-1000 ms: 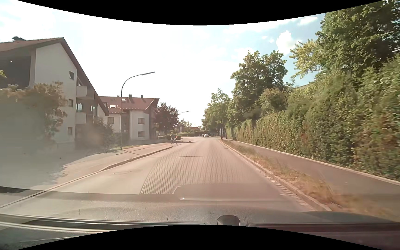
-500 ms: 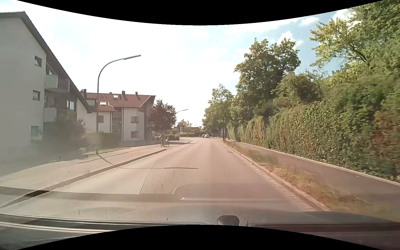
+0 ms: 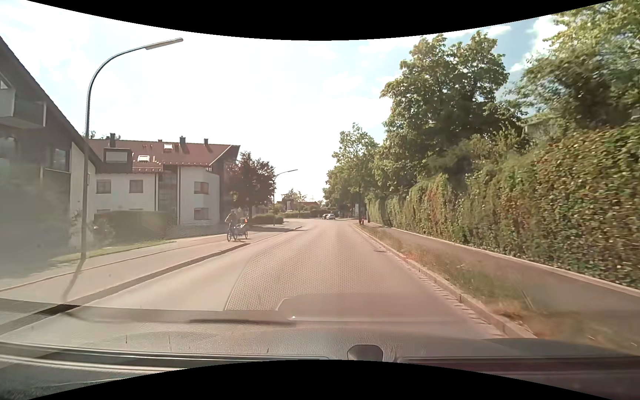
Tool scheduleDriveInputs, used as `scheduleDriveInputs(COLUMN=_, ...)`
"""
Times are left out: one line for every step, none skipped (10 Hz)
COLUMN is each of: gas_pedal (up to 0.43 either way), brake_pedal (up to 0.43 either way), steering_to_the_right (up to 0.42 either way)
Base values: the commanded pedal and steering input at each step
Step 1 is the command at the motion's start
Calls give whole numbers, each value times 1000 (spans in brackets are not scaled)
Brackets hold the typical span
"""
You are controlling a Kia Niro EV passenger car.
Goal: Follow the waypoints while adhering to traffic rules and regulations
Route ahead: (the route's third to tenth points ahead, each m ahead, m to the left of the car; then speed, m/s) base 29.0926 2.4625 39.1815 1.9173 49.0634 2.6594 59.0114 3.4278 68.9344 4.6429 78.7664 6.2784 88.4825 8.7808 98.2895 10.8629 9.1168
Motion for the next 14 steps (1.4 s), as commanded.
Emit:
scheduleDriveInputs(gas_pedal=87, brake_pedal=6, steering_to_the_right=-1)
scheduleDriveInputs(gas_pedal=87, brake_pedal=6, steering_to_the_right=-2)
scheduleDriveInputs(gas_pedal=87, brake_pedal=6, steering_to_the_right=-2)
scheduleDriveInputs(gas_pedal=79, brake_pedal=6, steering_to_the_right=-2)
scheduleDriveInputs(gas_pedal=79, brake_pedal=6, steering_to_the_right=-2)
scheduleDriveInputs(gas_pedal=79, brake_pedal=6, steering_to_the_right=-2)
scheduleDriveInputs(gas_pedal=79, brake_pedal=6, steering_to_the_right=-2)
scheduleDriveInputs(gas_pedal=79, brake_pedal=6, steering_to_the_right=-2)
scheduleDriveInputs(gas_pedal=79, brake_pedal=6, steering_to_the_right=-2)
scheduleDriveInputs(gas_pedal=79, brake_pedal=6, steering_to_the_right=-2)
scheduleDriveInputs(gas_pedal=67, brake_pedal=6, steering_to_the_right=-1)
scheduleDriveInputs(gas_pedal=67, brake_pedal=6, steering_to_the_right=-2)
scheduleDriveInputs(gas_pedal=67, brake_pedal=6, steering_to_the_right=-1)
scheduleDriveInputs(gas_pedal=67, brake_pedal=6, steering_to_the_right=-1)
